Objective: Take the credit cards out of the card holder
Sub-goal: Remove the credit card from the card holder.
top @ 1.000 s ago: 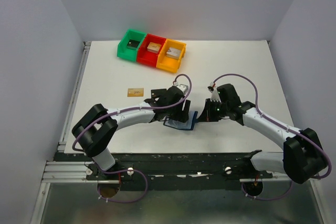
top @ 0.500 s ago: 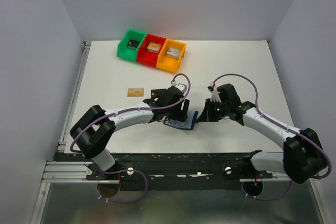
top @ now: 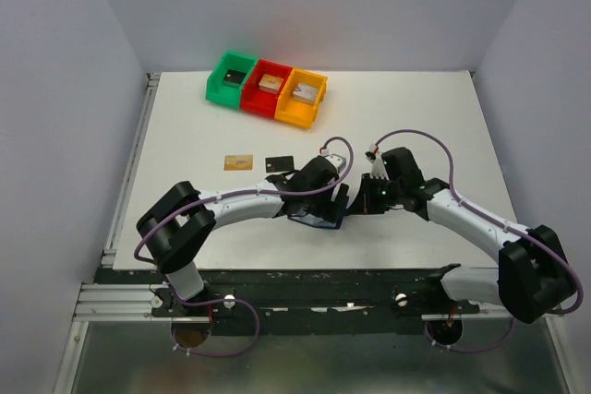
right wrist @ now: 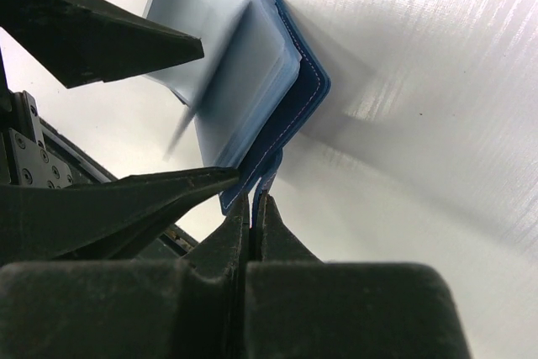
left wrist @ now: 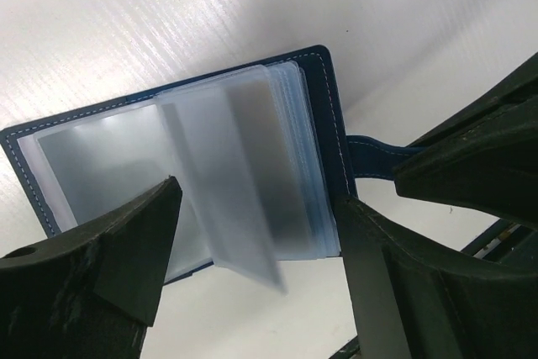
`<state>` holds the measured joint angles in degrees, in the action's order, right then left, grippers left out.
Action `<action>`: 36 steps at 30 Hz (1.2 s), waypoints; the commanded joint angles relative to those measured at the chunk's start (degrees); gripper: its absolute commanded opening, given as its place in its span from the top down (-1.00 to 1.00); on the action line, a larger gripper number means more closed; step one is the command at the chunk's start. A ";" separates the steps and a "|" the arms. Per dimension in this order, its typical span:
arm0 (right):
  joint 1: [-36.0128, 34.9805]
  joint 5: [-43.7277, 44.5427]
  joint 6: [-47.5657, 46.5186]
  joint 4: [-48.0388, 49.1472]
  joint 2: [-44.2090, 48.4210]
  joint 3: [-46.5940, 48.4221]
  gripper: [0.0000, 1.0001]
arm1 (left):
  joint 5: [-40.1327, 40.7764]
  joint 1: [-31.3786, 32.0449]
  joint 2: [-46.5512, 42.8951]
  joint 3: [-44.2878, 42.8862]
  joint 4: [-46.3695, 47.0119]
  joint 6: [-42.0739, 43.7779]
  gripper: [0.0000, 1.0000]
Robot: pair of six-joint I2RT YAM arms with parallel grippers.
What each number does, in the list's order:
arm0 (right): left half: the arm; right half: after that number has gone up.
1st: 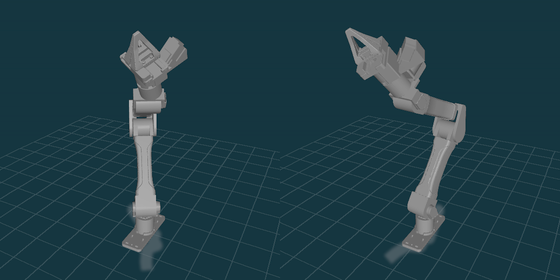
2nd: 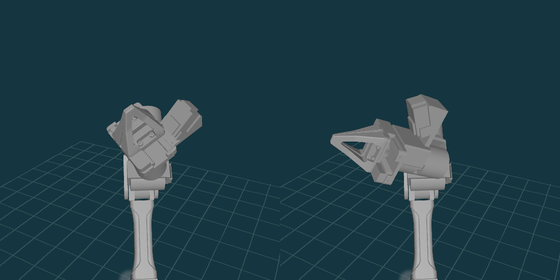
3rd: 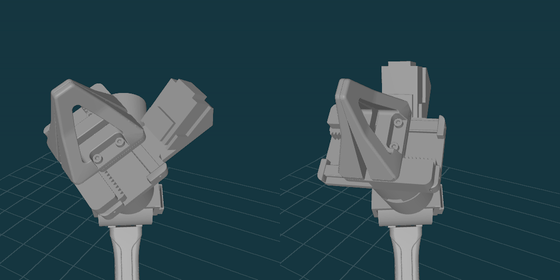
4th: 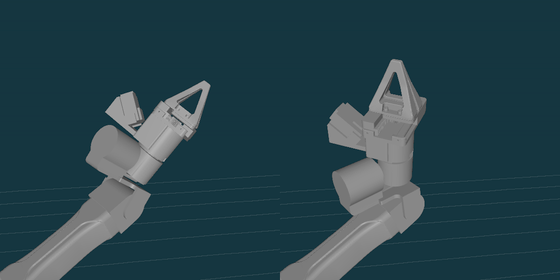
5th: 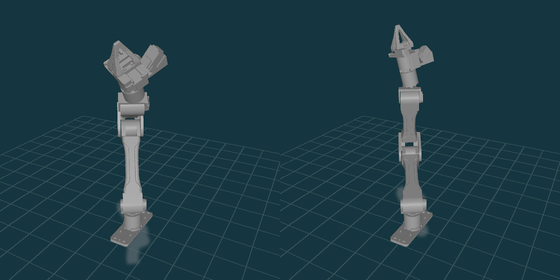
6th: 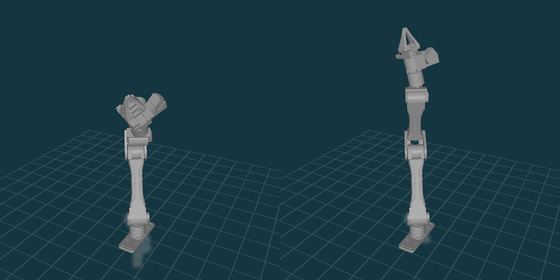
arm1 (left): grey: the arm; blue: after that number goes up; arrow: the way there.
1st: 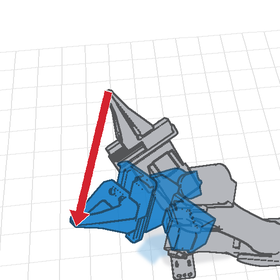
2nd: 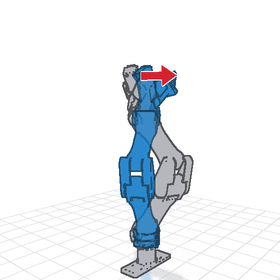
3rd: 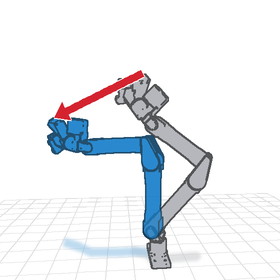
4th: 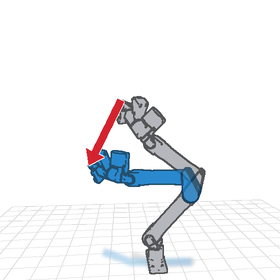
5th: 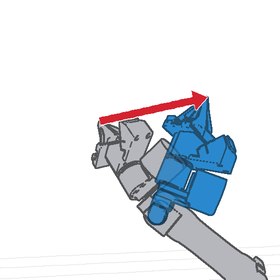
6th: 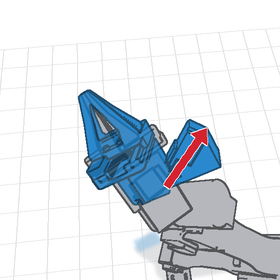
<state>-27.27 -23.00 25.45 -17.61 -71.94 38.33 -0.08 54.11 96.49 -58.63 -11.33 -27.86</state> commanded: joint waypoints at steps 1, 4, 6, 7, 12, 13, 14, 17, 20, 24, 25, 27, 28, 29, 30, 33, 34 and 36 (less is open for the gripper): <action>0.11 0.86 -0.40 0.20 0.14 0.08 0.99 | -0.36 0.30 -0.86 -1.49 -1.23 1.05 -0.76; 0.11 0.77 -0.40 0.20 0.14 0.08 0.99 | 1.12 0.30 -1.65 -1.49 -1.76 1.14 -0.82; 0.11 0.94 -0.49 0.29 0.14 0.08 0.99 | 2.09 0.30 -2.35 -1.40 -2.11 1.14 -0.82; 0.11 0.94 -0.40 0.29 0.22 0.00 0.99 | 2.79 0.30 -2.53 -1.40 -2.20 0.96 -0.82; 0.02 1.03 -0.40 0.29 0.57 -0.18 0.99 | 6.14 0.30 -4.20 -0.17 -2.20 0.17 -0.82; 0.11 0.94 -0.40 0.29 0.57 -0.27 0.99 | 6.49 0.30 -4.20 -0.25 -2.46 0.26 -0.82; 0.02 1.03 -0.40 0.29 0.66 -0.27 0.99 | 6.49 0.30 -4.03 -0.43 -2.73 0.52 -0.82; 0.02 1.03 -0.40 0.29 0.75 -0.18 0.99 | 6.58 0.30 -3.59 -0.35 -2.82 0.26 -0.81; 0.11 1.03 -0.32 0.12 1.10 -0.36 0.99 | 6.23 0.30 -3.15 -0.34 -2.82 0.35 -0.80; 0.11 1.03 -0.40 0.03 1.37 -0.45 0.99 | 4.74 0.30 -2.27 -0.69 -2.64 0.79 -0.77; 0.20 1.03 -0.40 0.03 1.45 -0.45 0.99 | 4.21 0.30 -1.92 -0.69 -2.55 0.87 -0.77; 0.20 1.64 -0.05 -0.23 1.80 -0.36 0.99 | 3.33 0.30 -1.39 -0.87 -2.55 0.96 -0.75; 0.11 2.17 0.03 -0.50 2.07 -0.44 0.99 | 3.15 0.30 -1.13 -1.04 -2.73 0.96 -0.75; 0.11 2.44 0.04 -0.59 2.24 -0.36 0.99 | 3.07 0.30 -0.95 -0.96 -2.73 0.96 -0.75; 0.02 2.79 0.04 -0.76 2.33 -0.44 0.99 | 2.98 0.30 -0.78 -1.05 -2.73 1.05 -0.74; 0.11 2.88 -0.05 -0.76 2.51 -0.45 0.99 | 2.71 0.30 -0.25 -1.22 -2.82 1.22 -0.72; 0.11 2.88 -0.05 -0.85 2.42 -0.45 0.99 | 2.71 0.30 0.01 -1.22 -2.90 1.23 -0.72; 0.20 2.79 0.03 -0.85 2.25 -0.36 0.99 | 2.71 0.30 0.19 -1.40 -2.99 1.23 -0.72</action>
<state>-27.27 -21.67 25.47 -17.67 -70.32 38.33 3.81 54.13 95.50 -58.72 -13.21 -27.35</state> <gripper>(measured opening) 0.024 0.863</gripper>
